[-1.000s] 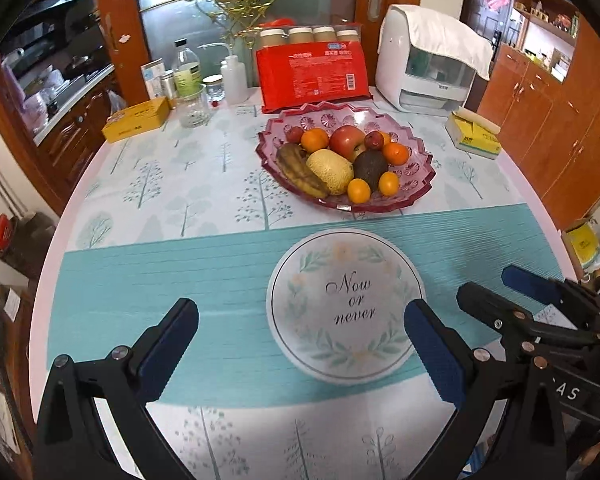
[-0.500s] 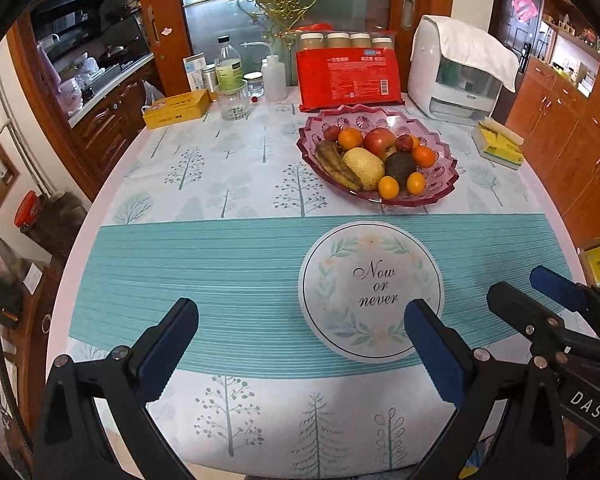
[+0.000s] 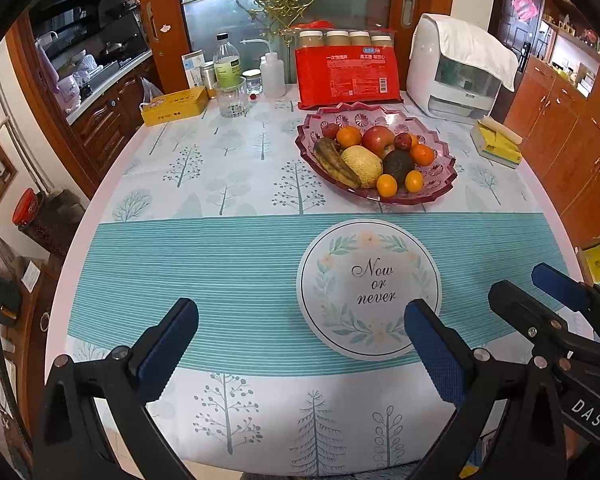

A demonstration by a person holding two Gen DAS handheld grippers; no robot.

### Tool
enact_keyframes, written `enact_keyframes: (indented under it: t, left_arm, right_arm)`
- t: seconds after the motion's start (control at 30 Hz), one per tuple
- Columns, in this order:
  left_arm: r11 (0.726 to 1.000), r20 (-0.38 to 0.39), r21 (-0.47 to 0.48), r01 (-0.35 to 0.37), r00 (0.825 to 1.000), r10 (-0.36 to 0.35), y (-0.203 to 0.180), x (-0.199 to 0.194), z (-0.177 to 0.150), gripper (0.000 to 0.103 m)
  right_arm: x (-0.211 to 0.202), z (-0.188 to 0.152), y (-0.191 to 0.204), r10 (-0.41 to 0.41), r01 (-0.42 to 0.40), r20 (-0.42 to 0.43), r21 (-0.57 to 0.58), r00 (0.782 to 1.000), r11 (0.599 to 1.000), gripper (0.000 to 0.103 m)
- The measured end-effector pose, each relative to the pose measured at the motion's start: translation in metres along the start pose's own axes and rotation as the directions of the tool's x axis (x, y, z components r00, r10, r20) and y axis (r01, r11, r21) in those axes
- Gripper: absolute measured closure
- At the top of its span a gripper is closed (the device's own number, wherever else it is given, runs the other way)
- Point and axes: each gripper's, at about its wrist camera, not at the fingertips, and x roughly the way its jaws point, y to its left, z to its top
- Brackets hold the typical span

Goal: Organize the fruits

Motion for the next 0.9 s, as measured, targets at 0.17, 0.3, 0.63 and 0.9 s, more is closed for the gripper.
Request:
enact_keyframes:
  t: [0.17, 0.3, 0.63, 0.9]
  left_arm:
    - [1.000, 0.001, 0.000, -0.003, 1.000, 0.003, -0.0013, 0.0004, 0.0000, 0.001]
    - [1.000, 0.001, 0.000, -0.004, 1.000, 0.004, -0.0014, -0.0001, -0.0006, 0.001]
    - [1.000, 0.004, 0.003, -0.014, 1.000, 0.014, 0.0017, -0.0017, -0.0010, 0.001]
    - [1.000, 0.002, 0.003, -0.012, 1.000, 0.012, 0.0037, -0.0019, -0.0015, 0.001]
  right_arm:
    - [0.0000, -0.0001, -0.0001, 0.001, -0.001, -0.002, 0.002, 1.000, 1.000, 0.033]
    - [0.0002, -0.0003, -0.0003, 0.001, -0.001, -0.002, 0.001, 1.000, 1.000, 0.033]
    - [-0.0005, -0.0001, 0.0009, 0.005, -0.005, -0.002, 0.001, 1.000, 1.000, 0.033]
    - [-0.0008, -0.0002, 0.0022, 0.002, -0.002, -0.002, 0.002, 1.000, 1.000, 0.033]
